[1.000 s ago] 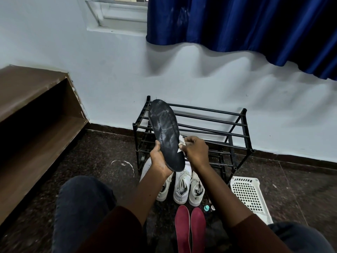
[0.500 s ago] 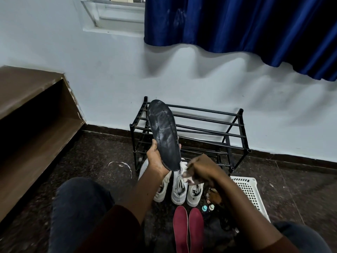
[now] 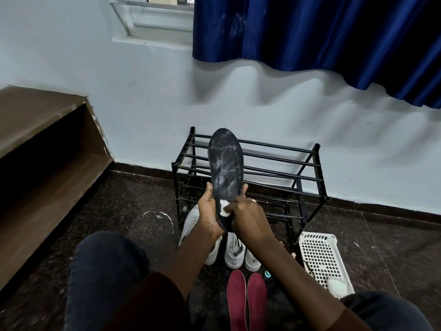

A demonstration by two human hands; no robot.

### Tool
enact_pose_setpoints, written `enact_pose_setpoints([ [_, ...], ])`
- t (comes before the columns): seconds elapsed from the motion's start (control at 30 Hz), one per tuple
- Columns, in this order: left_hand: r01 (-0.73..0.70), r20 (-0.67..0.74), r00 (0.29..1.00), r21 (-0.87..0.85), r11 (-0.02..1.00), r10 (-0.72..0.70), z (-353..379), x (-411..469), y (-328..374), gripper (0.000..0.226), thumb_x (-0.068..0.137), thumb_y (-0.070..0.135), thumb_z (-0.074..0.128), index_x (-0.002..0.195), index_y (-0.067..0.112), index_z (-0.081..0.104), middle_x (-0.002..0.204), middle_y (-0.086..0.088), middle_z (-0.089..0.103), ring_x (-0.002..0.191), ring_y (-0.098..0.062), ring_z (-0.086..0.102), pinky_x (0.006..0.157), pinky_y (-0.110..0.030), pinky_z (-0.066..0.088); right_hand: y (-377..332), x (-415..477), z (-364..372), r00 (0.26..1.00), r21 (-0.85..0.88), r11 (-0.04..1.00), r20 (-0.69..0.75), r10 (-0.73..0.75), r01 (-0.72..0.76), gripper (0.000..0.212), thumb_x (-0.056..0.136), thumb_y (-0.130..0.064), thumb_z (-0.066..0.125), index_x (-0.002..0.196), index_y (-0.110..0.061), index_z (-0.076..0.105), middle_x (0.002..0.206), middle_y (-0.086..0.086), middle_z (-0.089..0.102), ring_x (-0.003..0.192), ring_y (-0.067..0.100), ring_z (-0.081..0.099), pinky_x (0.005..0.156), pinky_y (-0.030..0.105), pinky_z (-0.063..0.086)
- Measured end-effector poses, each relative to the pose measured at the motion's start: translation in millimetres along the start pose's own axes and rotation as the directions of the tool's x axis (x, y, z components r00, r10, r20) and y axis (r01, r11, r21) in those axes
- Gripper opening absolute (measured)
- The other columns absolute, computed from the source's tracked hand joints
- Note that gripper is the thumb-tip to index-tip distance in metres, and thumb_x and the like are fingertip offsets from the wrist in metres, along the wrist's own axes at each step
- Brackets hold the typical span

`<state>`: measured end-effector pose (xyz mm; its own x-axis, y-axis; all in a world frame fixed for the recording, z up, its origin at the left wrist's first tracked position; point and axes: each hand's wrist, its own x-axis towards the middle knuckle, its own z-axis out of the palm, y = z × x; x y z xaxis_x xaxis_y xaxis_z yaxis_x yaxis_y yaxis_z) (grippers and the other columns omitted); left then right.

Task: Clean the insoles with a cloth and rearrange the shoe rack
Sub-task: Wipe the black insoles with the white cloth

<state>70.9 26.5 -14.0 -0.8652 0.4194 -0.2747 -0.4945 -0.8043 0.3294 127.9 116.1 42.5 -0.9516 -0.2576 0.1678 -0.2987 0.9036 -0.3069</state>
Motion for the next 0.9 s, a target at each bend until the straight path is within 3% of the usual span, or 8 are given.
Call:
enact_pose_setpoints([
  [0.07, -0.012, -0.023, 1.0, -0.013, 1.0, 0.011, -3.4, 2.9, 0.1, 0.064, 0.094, 0.056, 0.031, 0.128, 0.008, 0.055, 0.121, -0.019, 0.061, 0.108, -0.033, 0.06, 0.099, -0.042, 0.042, 1.5, -7.4, 5.6, 0.999, 0.054, 0.998, 0.038, 0.013, -0.015, 0.025, 0.046, 0.013, 0.066, 0.062, -0.005, 0.071, 0.065, 0.011, 0.061, 0.053, 0.031, 0.06, 0.043, 0.026, 0.043],
  [0.17, 0.013, -0.019, 1.0, -0.004, 1.0, -0.013, -2.8, 3.1, -0.3, 0.064, 0.094, 0.056, 0.031, 0.126, 0.007, 0.058, 0.124, -0.019, 0.06, 0.112, -0.033, 0.058, 0.104, -0.043, 0.038, 5.3, -8.6, 4.9, 0.998, 0.084, 0.995, 0.038, 0.053, -0.056, 0.026, 0.064, 0.011, 0.059, 0.081, -0.002, 0.074, 0.085, 0.014, 0.064, 0.075, 0.033, 0.062, 0.061, 0.034, 0.049],
  [0.27, 0.038, 0.001, 0.999, 0.059, 0.998, -0.038, -0.7, 2.6, 1.8, 0.071, 0.094, 0.058, 0.027, 0.119, 0.003, 0.064, 0.129, -0.022, 0.056, 0.111, -0.032, 0.06, 0.1, -0.045, 0.04, 6.7, -0.4, -3.0, 0.998, 0.035, 0.997, -0.015, 0.064, -0.063, 0.026, 0.073, 0.009, 0.055, 0.091, -0.001, 0.072, 0.1, 0.013, 0.06, 0.088, 0.03, 0.06, 0.072, 0.029, 0.046],
  [0.33, 0.054, -0.021, 0.998, 0.092, 0.994, -0.052, 0.2, 3.5, 2.2, 0.073, 0.094, 0.059, 0.027, 0.13, 0.002, 0.054, 0.14, -0.023, 0.046, 0.115, -0.033, 0.055, 0.099, -0.043, 0.042, 8.9, 5.9, -6.2, 0.995, 0.024, 0.997, -0.061, 0.076, -0.075, 0.029, 0.077, 0.008, 0.055, 0.098, -0.003, 0.072, 0.105, 0.013, 0.058, 0.093, 0.029, 0.058, 0.074, 0.027, 0.044],
  [0.43, 0.071, -0.035, 0.997, 0.099, 0.993, -0.067, -0.6, 1.1, 0.0, 0.074, 0.093, 0.058, 0.031, 0.143, 0.004, 0.038, 0.148, -0.021, 0.035, 0.123, -0.033, 0.046, 0.103, -0.042, 0.038, 10.5, 9.3, -3.8, 0.991, 0.033, 0.994, -0.074, 0.108, -0.106, 0.032, 0.08, 0.007, 0.053, 0.104, -0.005, 0.07, 0.105, 0.013, 0.059, 0.096, 0.03, 0.055, 0.074, 0.025, 0.039],
  [0.6, 0.084, -0.04, 0.996, 0.039, 0.996, -0.082, -7.6, -1.5, -5.2, 0.071, 0.093, 0.057, 0.031, 0.138, 0.005, 0.044, 0.136, -0.022, 0.049, 0.112, -0.032, 0.057, 0.094, -0.045, 0.047, 11.2, -5.5, 7.8, 0.991, 0.11, 0.985, -0.004, 0.135, -0.134, 0.034, 0.073, 0.009, 0.054, 0.097, -0.005, 0.073, 0.099, 0.012, 0.065, 0.091, 0.03, 0.061, 0.075, 0.027, 0.045],
  [0.73, 0.071, -0.075, 0.995, 0.016, 0.997, -0.07, -7.7, -0.3, -9.3, 0.065, 0.094, 0.055, 0.032, 0.13, 0.005, 0.052, 0.12, -0.02, 0.059, 0.102, -0.031, 0.061, 0.086, -0.037, 0.052, 13.9, -22.3, 9.3, 0.985, 0.162, 0.972, 0.049, 0.166, -0.171, 0.032, 0.073, 0.009, 0.053, 0.093, -0.005, 0.074, 0.1, 0.012, 0.069, 0.095, 0.029, 0.062, 0.081, 0.032, 0.048],
  [0.9, 0.12, -0.078, 0.99, 0.07, 0.99, -0.115, -5.2, 1.1, -14.6, 0.068, 0.094, 0.057, 0.03, 0.132, 0.005, 0.05, 0.13, -0.022, 0.053, 0.11, -0.032, 0.056, 0.104, -0.042, 0.036, 16.0, -14.1, 5.4, 0.982, 0.106, 0.979, -0.05, 0.18, -0.174, 0.03, 0.071, 0.012, 0.054, 0.091, 0.0, 0.072, 0.098, 0.018, 0.065, 0.09, 0.033, 0.062, 0.073, 0.033, 0.048],
])
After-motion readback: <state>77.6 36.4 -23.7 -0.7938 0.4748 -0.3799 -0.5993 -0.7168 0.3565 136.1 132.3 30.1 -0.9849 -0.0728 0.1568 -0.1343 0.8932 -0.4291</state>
